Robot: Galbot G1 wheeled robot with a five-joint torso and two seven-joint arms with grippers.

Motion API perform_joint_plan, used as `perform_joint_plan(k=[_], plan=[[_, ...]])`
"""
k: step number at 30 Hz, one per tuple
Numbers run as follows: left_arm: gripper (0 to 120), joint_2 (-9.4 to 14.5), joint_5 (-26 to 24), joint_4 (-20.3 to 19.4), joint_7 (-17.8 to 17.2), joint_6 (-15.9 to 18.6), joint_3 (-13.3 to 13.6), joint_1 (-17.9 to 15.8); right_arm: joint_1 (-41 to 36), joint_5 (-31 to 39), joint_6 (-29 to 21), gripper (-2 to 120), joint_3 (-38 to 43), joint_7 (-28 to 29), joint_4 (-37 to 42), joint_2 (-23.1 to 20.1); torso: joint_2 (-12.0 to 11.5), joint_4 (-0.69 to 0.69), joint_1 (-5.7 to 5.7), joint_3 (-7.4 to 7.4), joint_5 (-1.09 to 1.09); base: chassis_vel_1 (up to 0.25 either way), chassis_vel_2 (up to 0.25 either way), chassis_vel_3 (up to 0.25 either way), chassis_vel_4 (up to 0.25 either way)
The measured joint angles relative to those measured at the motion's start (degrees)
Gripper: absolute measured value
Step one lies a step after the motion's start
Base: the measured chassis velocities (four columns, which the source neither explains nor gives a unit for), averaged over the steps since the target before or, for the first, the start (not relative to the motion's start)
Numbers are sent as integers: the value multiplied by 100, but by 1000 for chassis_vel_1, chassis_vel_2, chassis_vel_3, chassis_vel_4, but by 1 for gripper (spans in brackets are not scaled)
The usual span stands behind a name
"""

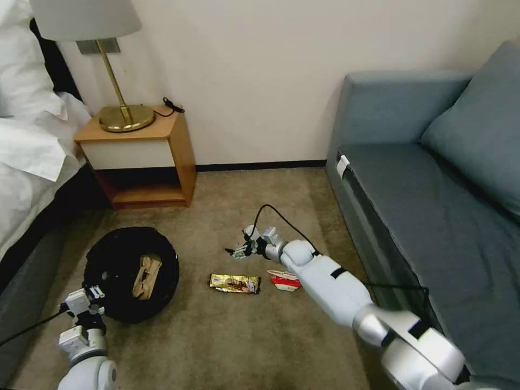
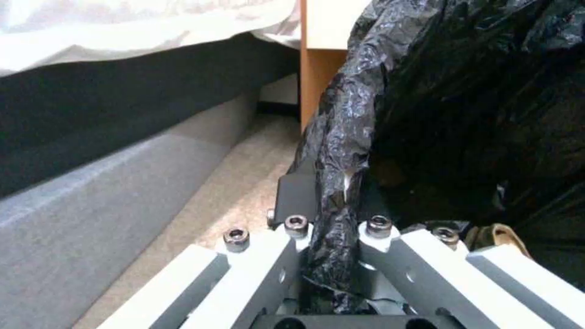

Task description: Pick up the trash bin, then pick up the garbage on the floor and place it into the trash bin.

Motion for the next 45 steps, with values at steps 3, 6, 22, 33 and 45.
perform_joint_plan(k=[3, 6, 22, 33, 45], plan=[[3, -18, 38, 0, 0, 6, 20, -24, -57, -87, -72, 100, 3, -203, -84, 44, 0, 0, 0, 0, 0, 0, 0, 0, 0], [3, -29, 89, 0, 0, 14, 29, -34, -172, -419, -57, 100, 96, -436, -299, 138, 0, 0, 0, 0, 0, 0, 0, 0, 0], [3, -66, 159, -16, 0, 7, 19, 26, -583, -1815, 658, 100, 690, 84, -1155, 530, 0, 0, 0, 0, 0, 0, 0, 0, 0], [3, -108, 196, 41, 0, -71, 12, 49, -621, -1938, 723, 100, 756, 189, -1295, 564, 0, 1, 0, 0, 1, 0, 0, 0, 0], [3, -112, 231, 80, 0, -109, 13, 60, -557, -2062, 578, 100, 850, -19, -1433, 539, 0, 0, 0, 0, 1, 0, 0, 0, 0]])
